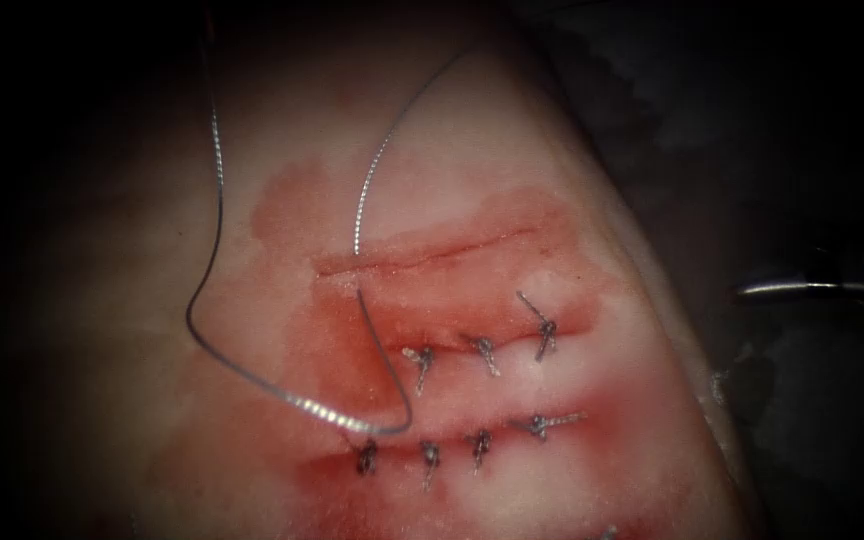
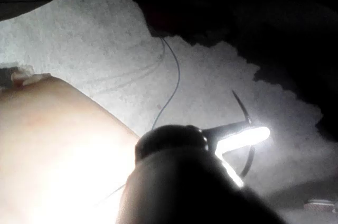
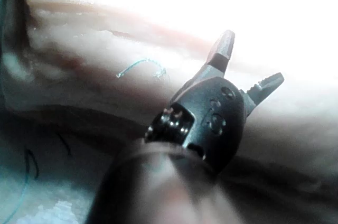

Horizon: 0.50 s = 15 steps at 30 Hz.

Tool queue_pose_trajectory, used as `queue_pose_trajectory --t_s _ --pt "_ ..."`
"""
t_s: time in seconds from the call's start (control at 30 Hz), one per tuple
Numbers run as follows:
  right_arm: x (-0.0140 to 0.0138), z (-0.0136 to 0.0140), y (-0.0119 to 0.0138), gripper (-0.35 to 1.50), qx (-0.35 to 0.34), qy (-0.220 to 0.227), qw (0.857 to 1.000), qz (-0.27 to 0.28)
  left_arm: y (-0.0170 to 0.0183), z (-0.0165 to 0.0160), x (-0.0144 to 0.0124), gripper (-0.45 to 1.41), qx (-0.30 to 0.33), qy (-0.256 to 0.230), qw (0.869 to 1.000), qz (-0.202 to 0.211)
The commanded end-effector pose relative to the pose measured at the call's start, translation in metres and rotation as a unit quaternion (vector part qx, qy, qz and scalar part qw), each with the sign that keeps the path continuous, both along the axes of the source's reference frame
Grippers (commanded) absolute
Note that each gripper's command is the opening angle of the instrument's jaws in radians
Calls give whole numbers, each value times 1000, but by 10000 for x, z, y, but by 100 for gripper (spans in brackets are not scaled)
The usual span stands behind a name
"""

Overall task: Wound Closure
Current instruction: Pull the thread completely through the tissue using the right gripper, leaving a short tail at the top half of the tissue

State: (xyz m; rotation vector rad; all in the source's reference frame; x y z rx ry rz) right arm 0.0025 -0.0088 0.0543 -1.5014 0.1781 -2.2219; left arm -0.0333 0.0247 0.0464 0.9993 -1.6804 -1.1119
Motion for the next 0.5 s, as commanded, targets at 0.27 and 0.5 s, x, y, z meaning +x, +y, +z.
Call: queue_pose_trajectory --t_s 0.27,0.5 --pt "25 -5 19 79 -20 29 995 95 -17 12 -7 -45 19 -32 996 78" --pt "94 18 2 10 -1 21 998 55 -49 4 -26 -45 9 -43 987 154"
